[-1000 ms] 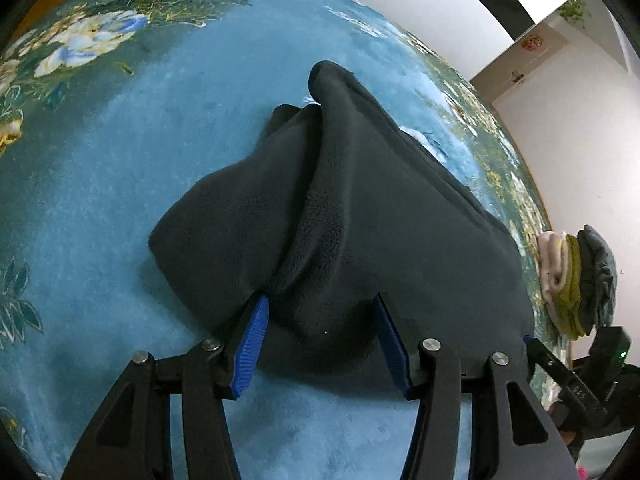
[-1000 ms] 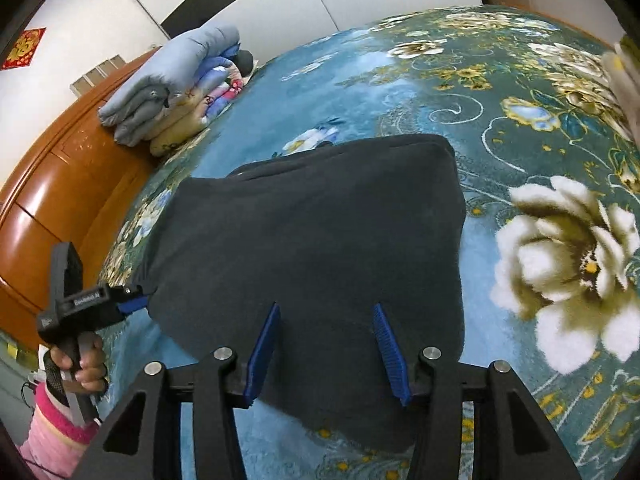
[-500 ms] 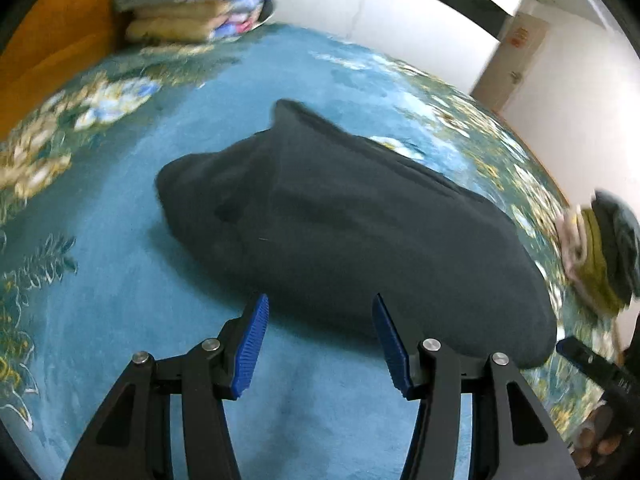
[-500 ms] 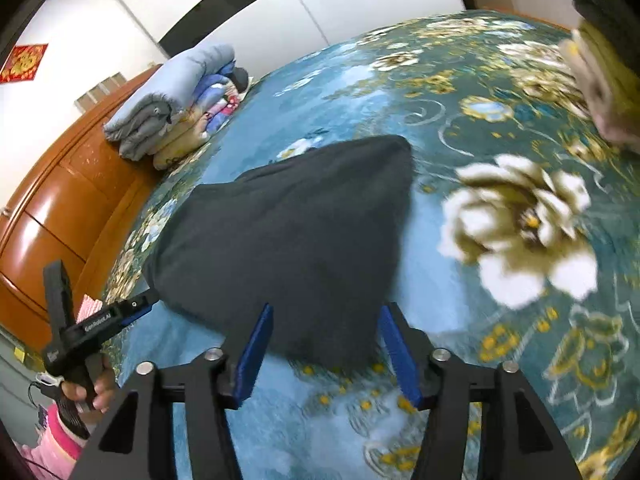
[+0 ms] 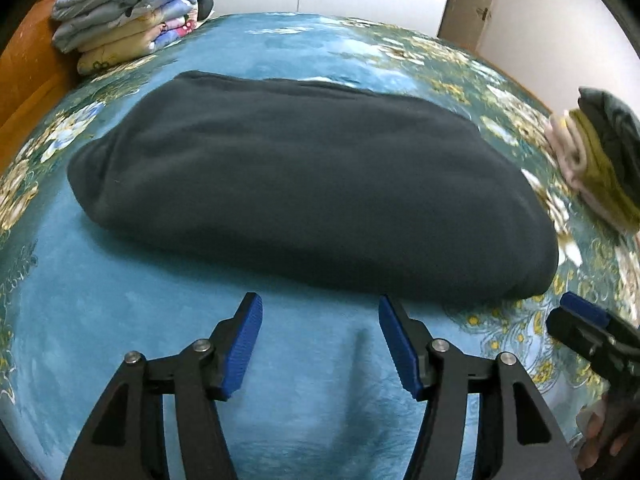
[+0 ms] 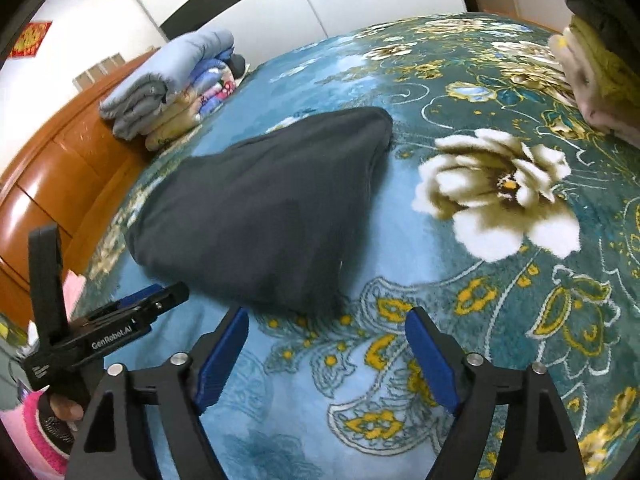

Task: Fold clothes

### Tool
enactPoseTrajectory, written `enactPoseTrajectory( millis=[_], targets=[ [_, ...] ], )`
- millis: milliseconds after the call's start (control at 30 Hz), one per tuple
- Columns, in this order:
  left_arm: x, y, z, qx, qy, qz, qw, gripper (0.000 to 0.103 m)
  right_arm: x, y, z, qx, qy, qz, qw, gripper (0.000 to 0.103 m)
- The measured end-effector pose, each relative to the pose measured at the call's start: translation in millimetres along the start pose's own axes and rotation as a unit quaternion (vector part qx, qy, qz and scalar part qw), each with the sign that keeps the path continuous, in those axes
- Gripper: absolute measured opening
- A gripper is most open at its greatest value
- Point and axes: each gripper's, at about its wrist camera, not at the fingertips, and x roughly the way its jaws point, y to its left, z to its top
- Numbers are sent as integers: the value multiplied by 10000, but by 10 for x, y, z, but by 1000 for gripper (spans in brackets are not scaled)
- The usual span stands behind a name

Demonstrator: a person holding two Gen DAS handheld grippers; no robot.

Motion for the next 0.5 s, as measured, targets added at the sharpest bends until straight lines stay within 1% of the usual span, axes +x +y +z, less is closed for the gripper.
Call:
enactPoseTrajectory(
  millis=[100, 133, 233, 300, 433, 500],
  targets=[
    [61, -102, -51, 45, 5, 161, 9999, 63, 57, 37, -41, -275, 15, -223, 9994, 101],
    [87, -130, -63, 43, 7, 237, 9997, 63, 74, 48, -53, -364, 10, -303, 9989, 103],
    [153, -188, -105, 6, 17, 445, 9990, 63, 114, 26, -66, -437, -41, -449, 9980, 103],
    [143, -226, -135, -46, -122, 571, 9983, 65, 171, -15, -66, -465, 1, -536, 9975, 103],
    [131, -263, -226, -169, -287, 778, 9964, 72, 269, -40, -102, -595, 49, -630, 9962, 103],
    [125, -281, -271, -231, -369, 882, 9952, 75, 289, -5, -123, -761, -11, -702, 9946, 103]
  ],
)
